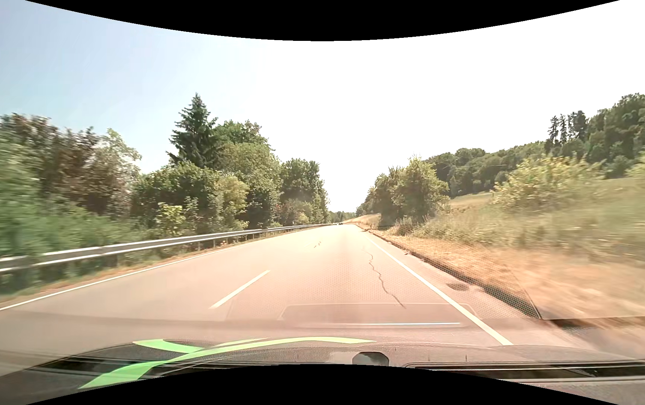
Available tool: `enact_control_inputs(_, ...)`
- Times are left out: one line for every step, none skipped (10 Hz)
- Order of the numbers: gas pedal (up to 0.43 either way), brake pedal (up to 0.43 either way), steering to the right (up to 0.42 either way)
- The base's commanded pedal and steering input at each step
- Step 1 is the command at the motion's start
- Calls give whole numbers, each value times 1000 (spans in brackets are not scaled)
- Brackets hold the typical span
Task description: Follow the waypoints while adhering to traffic rules and regulations
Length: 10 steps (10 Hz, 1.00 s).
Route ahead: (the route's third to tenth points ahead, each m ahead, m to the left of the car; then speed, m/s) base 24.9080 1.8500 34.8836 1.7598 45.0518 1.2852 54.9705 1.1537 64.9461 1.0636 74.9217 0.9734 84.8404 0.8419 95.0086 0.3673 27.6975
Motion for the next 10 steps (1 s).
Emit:
enact_control_inputs(87, 0, 1)
enact_control_inputs(87, 0, 1)
enact_control_inputs(87, 0, 0)
enact_control_inputs(87, 0, 0)
enact_control_inputs(110, 0, 0)
enact_control_inputs(130, 0, 0)
enact_control_inputs(150, 0, 0)
enact_control_inputs(169, 0, 0)
enact_control_inputs(177, 0, 1)
enact_control_inputs(197, 0, 0)
